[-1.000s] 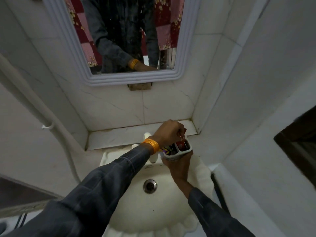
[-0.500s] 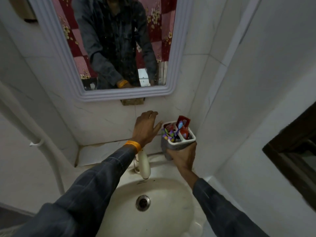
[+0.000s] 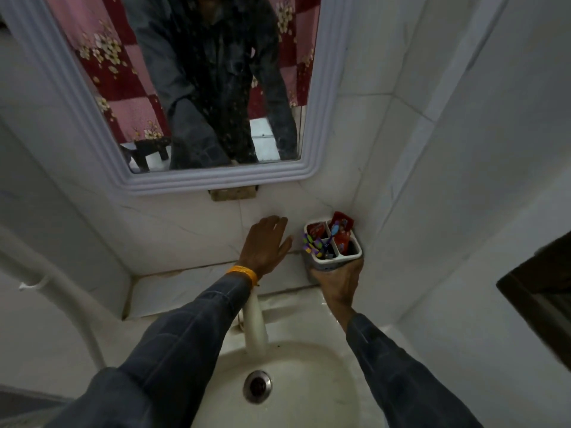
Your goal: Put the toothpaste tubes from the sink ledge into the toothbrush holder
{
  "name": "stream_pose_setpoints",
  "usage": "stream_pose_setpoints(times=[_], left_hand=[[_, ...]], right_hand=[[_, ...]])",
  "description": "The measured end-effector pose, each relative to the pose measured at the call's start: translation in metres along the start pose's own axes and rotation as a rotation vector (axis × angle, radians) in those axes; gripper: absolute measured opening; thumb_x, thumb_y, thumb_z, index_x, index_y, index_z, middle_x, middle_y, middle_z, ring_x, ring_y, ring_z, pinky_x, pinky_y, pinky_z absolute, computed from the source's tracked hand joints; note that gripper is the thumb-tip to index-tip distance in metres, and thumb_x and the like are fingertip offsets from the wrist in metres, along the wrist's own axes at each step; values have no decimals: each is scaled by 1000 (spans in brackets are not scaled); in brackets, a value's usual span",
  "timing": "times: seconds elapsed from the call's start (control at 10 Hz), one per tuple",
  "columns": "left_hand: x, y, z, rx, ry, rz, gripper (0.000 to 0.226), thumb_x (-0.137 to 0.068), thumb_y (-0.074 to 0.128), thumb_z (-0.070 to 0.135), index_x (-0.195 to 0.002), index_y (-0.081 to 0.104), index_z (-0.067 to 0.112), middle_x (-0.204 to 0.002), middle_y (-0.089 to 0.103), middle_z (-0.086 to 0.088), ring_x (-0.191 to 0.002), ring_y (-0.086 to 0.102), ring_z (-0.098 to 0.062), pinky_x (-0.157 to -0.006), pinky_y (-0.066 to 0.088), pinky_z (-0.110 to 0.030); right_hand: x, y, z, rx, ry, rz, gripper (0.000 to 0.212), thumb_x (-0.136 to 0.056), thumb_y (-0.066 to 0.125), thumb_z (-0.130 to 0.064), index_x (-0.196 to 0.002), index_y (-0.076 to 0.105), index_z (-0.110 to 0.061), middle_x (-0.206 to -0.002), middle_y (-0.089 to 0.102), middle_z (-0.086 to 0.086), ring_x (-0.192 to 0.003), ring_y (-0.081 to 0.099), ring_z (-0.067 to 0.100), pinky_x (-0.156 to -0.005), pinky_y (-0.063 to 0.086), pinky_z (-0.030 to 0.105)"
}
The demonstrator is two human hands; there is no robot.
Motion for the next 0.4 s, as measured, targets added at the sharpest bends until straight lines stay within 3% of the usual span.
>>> stream_pose_setpoints(times=[0.2,0.3,0.4], left_hand=[[0,4,0,-14,-3,-54,65,-94,29,51,-142,46,9,-141,52,-18,-125,51,-36,-100,42,-45],[3,-6,2,-13,-8,1,73,-90,22,53,-140,48,7,-139,54,-19,-122,53,-38,-99,43,-46],[10,-24,4,-34,-6,82,65,-92,30,49,-136,52,7,-135,57,-20,-120,55,-38,-97,45,-46]], right_hand=[[6,1,-1,19,-11,-12,126,-50,104,-31,-153,37,-3,-146,57,18,-136,58,39,-109,55,48],[21,-10,-11,183,-55,57,126,-58,104,-39,-157,36,0,-149,51,20,-139,51,42,-100,56,55],[38,-28,-37,227,-202,181,121,-63,94,-52,-156,39,3,-150,50,24,-135,53,45,-101,56,59]])
Point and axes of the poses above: each hand's wrist, its own x-axis away from the middle knuckle, its own y-axis out of the palm, z = x × y, the point moved 7 cm from there along -x, towards the middle knuckle
